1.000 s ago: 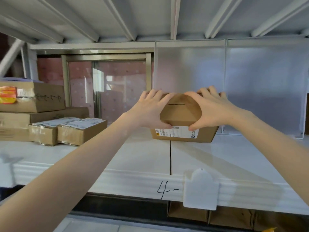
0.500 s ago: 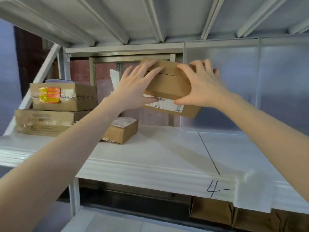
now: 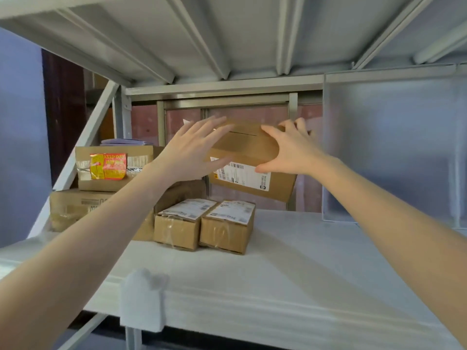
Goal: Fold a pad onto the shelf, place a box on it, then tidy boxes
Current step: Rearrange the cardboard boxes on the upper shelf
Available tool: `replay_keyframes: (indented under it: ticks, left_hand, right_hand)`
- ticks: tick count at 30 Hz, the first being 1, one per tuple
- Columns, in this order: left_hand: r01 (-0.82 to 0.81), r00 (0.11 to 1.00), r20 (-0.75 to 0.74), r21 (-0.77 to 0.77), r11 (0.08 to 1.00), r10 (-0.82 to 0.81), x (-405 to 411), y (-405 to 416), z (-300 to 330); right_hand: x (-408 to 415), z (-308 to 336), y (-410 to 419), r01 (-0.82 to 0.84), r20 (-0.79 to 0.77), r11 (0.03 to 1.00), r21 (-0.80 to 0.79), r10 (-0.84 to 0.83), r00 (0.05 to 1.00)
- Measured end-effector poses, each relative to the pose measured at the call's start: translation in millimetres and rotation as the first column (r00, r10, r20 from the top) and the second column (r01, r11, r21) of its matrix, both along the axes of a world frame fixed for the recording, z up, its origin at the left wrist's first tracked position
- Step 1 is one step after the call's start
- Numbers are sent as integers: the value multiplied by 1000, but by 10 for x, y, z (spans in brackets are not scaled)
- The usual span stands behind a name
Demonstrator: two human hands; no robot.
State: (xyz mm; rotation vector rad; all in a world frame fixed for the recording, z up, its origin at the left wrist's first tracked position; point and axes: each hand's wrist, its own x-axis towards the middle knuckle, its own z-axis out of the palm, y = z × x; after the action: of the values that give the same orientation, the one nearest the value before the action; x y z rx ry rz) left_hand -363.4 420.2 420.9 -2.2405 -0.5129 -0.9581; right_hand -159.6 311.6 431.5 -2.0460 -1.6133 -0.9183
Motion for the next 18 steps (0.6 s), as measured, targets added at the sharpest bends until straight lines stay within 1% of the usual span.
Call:
replay_keyframes:
  ticks: [4,8,10,14,15,18]
  left_hand:
    - [0,999,-33,-58,998,-2,-75,327,-10]
    - [-23,996,-93,-103,994,13,-58,597,-57]
    - [-18,996,-94,-138,990,5,-31,639,-71]
    - [-34,992,-125,-152,988,15,15,609,-144]
    - [-54,988,-156,-222,974,19,62,898,-185]
    - [-35,989,-151,-251,967,-4,111,979,-232]
  right_hand:
    - [-68,75,281,-17,-46,998,-53,15,999]
    - [-122,67,568,-20,-88,989,-145,7,996]
    - [-118,23,640,-28,-112,978,-206,5,994]
    - [-87,-127,717,-63,-145,953,-295,20,989]
    - [-21,-169,1072,-88,-195,931,-354,19,981]
    - [36,-222,1125,-180,-304,896,-405,53,951]
